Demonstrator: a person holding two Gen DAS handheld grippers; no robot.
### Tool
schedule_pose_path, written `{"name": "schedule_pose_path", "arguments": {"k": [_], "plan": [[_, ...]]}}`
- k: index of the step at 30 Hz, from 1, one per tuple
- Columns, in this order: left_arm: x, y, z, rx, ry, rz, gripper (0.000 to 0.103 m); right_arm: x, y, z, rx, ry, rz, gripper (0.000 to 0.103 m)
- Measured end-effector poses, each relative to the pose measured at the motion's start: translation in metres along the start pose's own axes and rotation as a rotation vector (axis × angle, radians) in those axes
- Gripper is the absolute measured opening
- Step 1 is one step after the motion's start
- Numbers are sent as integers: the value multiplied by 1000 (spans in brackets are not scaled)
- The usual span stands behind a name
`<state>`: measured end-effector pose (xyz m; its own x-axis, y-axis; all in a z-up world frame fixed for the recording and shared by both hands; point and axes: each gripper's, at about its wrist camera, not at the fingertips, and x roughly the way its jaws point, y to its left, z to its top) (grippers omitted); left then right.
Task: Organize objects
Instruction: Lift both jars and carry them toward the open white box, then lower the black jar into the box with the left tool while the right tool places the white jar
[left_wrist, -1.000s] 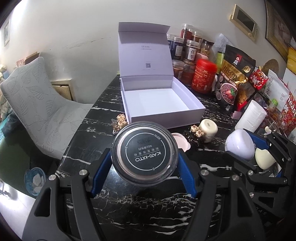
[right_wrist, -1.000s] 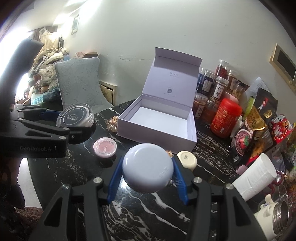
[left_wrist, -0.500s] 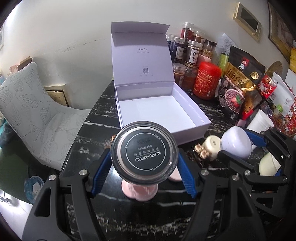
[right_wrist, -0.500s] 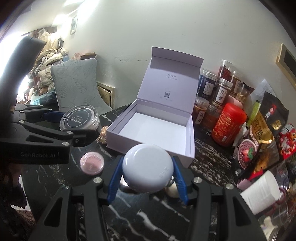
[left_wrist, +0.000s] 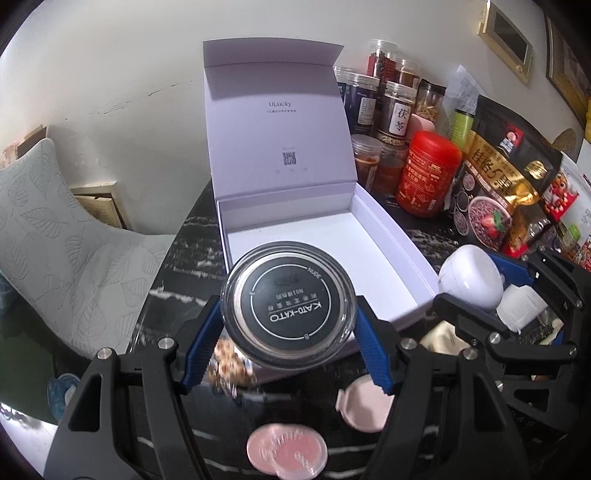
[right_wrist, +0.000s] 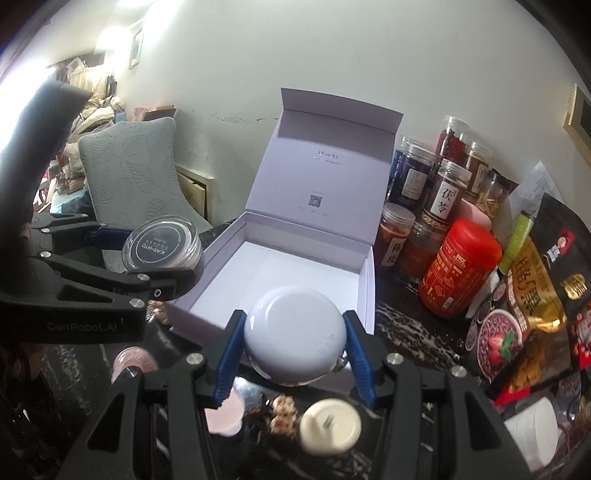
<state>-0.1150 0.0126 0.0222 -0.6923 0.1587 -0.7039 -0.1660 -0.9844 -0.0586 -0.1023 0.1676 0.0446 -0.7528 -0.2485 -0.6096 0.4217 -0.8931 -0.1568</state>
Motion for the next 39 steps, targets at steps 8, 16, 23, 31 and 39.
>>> {"name": "schedule_pose_path", "arguments": {"k": [8, 16, 23, 31, 39], "plan": [[39, 7, 27, 5, 18, 2, 68, 42, -17, 22, 12, 28, -10, 53], [74, 17, 46, -3, 40, 33, 68, 85, -29, 45, 9, 45, -20, 53], [96, 28, 64, -22, 56, 30, 68, 117, -36, 68, -14, 54, -16, 53], [115, 35, 88, -24, 83, 37, 68, 142, -44, 93, -20, 78, 2, 53], [134, 30, 102, -6, 111, 39, 68, 169, -59, 97, -15, 139, 9, 53]]}}
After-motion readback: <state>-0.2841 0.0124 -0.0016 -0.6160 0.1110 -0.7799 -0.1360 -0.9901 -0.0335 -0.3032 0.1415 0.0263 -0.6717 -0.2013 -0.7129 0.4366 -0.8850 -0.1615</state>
